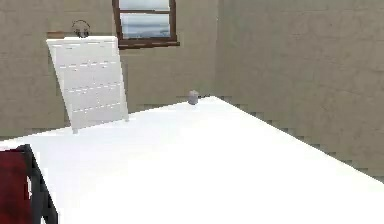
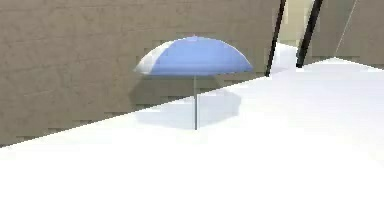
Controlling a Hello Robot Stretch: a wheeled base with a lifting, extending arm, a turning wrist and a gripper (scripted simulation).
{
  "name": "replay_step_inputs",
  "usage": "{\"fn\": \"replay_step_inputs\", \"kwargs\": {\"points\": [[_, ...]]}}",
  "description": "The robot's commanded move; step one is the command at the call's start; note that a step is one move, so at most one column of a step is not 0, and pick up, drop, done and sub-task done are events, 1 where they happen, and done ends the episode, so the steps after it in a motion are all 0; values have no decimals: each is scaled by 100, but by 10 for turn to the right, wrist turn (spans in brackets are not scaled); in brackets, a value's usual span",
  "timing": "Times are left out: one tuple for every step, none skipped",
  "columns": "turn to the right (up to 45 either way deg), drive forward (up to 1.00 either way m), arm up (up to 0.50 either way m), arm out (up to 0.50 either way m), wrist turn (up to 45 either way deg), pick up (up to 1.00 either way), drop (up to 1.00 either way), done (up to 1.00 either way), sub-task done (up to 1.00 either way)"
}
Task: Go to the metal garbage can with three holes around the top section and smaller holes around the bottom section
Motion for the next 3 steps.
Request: {"fn": "replay_step_inputs", "kwargs": {"points": [[450,0,0,0,0,0,0,0,0],[450,0,0,0,0,0,0,0,0],[180,0,0,0,0,0,0,0,0]]}}
